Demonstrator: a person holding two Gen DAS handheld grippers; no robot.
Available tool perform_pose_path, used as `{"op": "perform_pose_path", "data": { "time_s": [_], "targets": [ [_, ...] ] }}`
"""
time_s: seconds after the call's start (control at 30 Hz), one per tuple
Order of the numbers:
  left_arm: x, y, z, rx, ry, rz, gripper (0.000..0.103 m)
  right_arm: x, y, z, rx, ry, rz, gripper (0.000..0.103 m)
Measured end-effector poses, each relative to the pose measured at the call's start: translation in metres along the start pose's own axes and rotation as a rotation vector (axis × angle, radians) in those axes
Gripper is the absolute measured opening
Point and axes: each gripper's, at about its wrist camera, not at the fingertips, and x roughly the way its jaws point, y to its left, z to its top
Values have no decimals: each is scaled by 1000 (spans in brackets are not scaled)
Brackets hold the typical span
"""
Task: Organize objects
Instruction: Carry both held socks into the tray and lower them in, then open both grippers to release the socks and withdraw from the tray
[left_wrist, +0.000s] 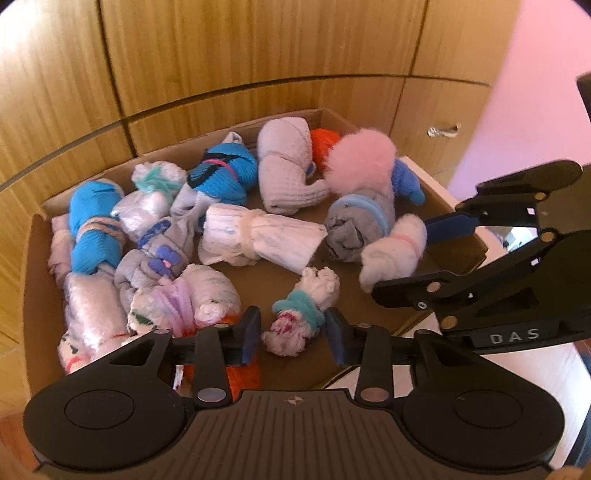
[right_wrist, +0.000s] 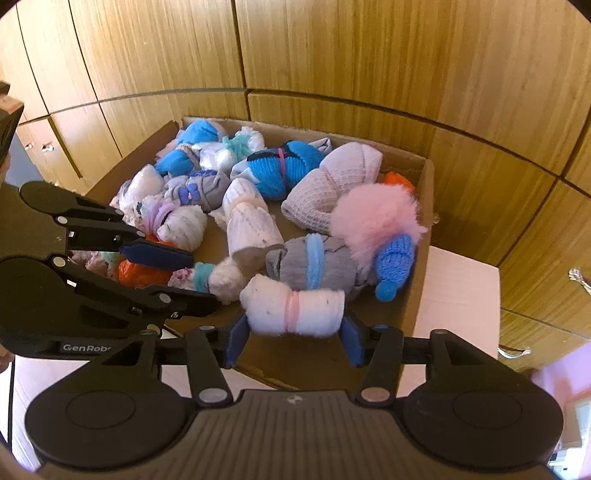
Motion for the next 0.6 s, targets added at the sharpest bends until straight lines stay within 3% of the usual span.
{"op": "perform_pose_path", "data": {
  "time_s": [0.33,0.6],
  "targets": [
    [-22,-4,-3,-53,-24,15,73,-25,-2,2,32,-34,-8,59],
    [-53,-10,-12,-104,-89,105,97,-50,5,-4,39,-86,-2,71]
  ]
}}
